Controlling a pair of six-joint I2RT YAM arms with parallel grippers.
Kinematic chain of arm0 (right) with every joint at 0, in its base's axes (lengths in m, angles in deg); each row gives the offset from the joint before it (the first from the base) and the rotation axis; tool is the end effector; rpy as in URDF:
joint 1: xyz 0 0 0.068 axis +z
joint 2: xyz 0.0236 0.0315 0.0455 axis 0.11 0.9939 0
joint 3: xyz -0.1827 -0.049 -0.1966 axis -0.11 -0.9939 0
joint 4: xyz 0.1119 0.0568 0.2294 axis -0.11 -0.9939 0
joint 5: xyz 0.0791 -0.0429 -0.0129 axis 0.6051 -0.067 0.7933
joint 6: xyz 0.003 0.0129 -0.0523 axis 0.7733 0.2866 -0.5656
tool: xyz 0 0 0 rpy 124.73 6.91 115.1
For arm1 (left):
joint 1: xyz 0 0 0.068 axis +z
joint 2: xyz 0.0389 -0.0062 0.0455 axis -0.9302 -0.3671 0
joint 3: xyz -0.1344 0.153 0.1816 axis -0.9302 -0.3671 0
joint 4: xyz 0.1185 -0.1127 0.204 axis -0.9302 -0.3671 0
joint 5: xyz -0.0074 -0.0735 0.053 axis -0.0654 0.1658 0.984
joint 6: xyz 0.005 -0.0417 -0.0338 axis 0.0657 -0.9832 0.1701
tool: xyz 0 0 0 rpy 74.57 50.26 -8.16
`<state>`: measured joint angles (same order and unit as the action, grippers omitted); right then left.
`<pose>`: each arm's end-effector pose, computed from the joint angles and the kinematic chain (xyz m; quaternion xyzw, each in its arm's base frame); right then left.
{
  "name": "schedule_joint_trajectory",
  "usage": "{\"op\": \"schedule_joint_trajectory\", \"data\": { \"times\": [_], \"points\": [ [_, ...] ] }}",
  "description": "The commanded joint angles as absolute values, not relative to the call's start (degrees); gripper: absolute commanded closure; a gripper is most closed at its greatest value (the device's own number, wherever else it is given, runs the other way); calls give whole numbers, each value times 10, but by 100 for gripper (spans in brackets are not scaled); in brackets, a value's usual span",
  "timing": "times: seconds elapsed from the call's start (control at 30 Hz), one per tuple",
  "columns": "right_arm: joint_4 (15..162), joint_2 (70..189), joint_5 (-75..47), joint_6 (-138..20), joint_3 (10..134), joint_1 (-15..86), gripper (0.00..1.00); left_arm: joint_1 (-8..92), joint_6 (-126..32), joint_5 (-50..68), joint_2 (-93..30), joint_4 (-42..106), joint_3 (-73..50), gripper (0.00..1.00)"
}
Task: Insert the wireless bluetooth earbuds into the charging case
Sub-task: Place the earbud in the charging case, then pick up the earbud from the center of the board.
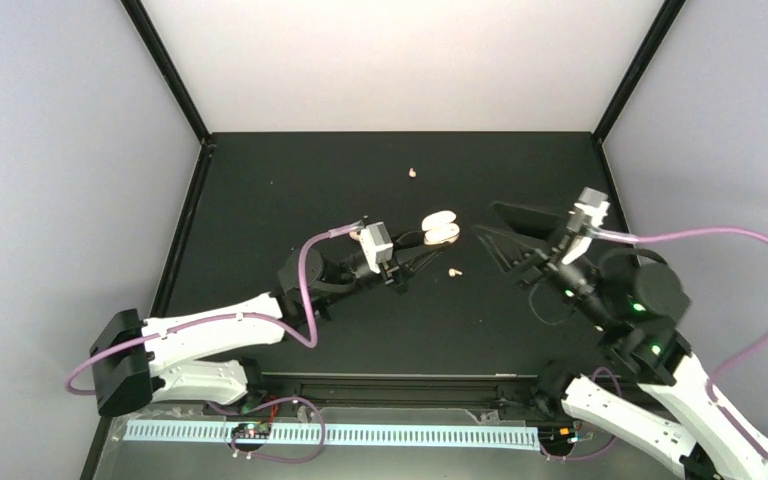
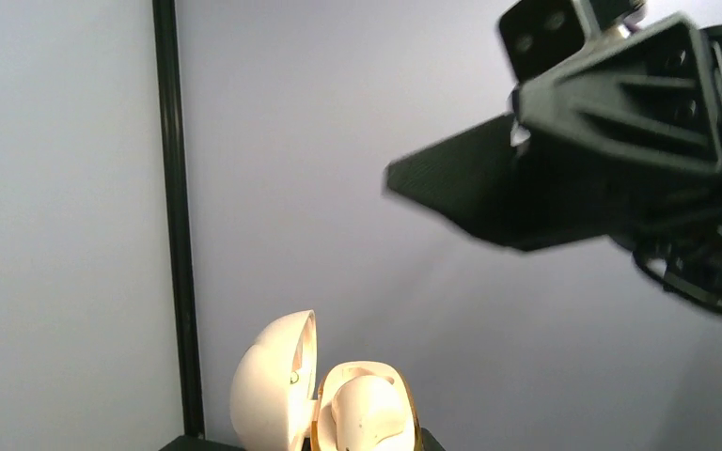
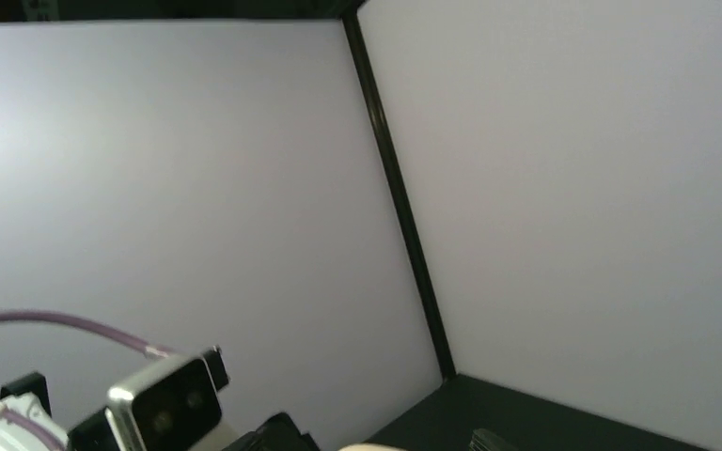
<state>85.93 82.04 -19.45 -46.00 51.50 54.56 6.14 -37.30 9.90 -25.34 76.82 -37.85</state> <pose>0.0737 0.0845 0.4386 -0.1602 0.5664 0.4617 0.6636 0.1229 -0.2444 0.3635 0.3223 0.4419 -0.4738 0.6902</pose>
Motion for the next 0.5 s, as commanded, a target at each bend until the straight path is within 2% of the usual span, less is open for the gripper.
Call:
{"op": "schedule_joint_trajectory", "data": {
  "times": [0.0,0.23,0.47],
  "points": [
    [775,769,-262,-504,537,546,43,63,-347,119,-198,784,-420,98],
    [626,745,-367,-478,493,546,42,82,-306,122,-62,691,-505,99],
    [578,855,-358,-408,410,546,44,100,-262,92,97,555,-551,99]
  ]
}}
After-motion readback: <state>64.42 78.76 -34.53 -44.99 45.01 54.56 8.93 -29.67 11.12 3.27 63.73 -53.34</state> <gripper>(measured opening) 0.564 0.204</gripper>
